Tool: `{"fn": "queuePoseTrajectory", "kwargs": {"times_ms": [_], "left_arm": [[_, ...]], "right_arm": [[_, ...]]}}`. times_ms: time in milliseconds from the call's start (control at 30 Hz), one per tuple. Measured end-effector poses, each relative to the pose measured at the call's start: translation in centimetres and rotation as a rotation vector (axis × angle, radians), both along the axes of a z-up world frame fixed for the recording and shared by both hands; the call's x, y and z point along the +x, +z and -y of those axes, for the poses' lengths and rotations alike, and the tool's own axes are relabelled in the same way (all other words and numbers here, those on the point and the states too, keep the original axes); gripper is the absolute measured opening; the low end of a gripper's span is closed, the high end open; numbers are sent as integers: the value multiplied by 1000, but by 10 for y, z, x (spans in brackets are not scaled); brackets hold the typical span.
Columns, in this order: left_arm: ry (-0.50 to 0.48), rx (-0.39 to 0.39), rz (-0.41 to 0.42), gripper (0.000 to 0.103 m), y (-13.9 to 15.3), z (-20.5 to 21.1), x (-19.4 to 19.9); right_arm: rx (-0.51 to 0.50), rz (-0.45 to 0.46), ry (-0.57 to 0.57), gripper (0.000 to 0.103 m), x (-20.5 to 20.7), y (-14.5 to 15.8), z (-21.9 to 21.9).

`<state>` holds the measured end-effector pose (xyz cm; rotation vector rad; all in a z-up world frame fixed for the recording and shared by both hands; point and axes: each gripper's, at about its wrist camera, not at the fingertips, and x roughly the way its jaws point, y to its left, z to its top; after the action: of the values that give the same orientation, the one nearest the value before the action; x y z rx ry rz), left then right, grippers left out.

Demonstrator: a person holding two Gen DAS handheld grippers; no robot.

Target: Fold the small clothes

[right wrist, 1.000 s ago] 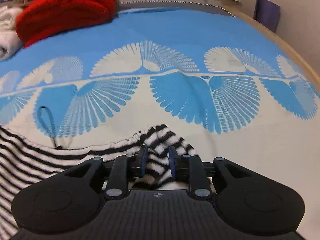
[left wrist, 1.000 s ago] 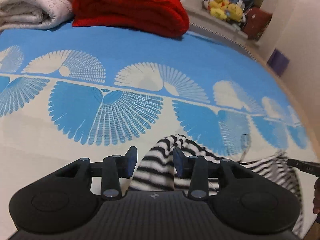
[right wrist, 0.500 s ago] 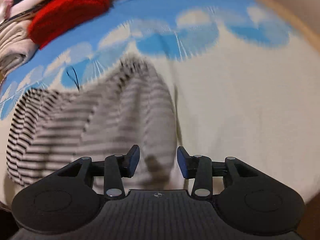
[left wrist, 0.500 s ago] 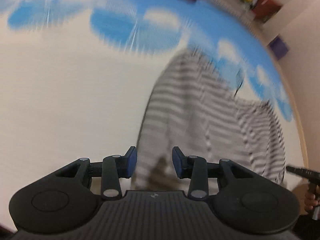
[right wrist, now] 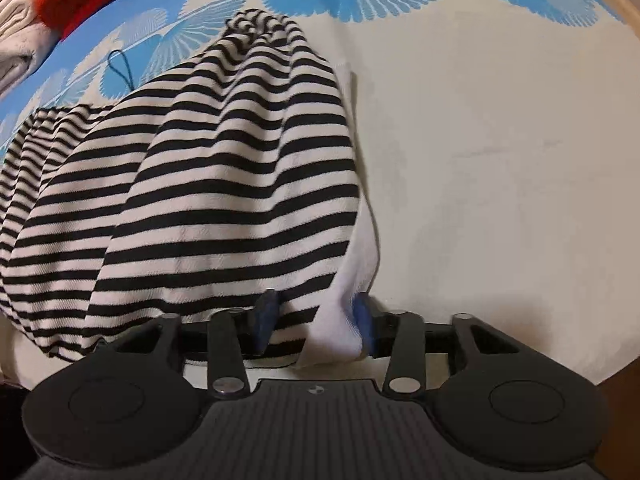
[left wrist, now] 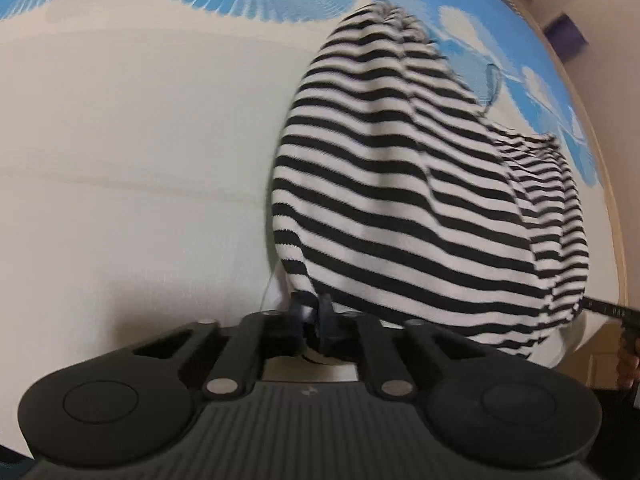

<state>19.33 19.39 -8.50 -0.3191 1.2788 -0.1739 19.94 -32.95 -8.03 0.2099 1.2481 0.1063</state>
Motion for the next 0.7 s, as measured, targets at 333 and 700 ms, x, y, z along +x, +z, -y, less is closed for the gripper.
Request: {"fn": "queuePoseTrajectory", "kwargs": {"times_ms": [333, 700], "left_arm": [[63, 29, 54, 2, 33, -38, -38], [-70, 119, 67, 7, 46, -22, -53]], "right_arm": [[86, 265, -178, 8, -24, 58, 42], [-71, 62, -141, 4, -24, 30, 35]]}}
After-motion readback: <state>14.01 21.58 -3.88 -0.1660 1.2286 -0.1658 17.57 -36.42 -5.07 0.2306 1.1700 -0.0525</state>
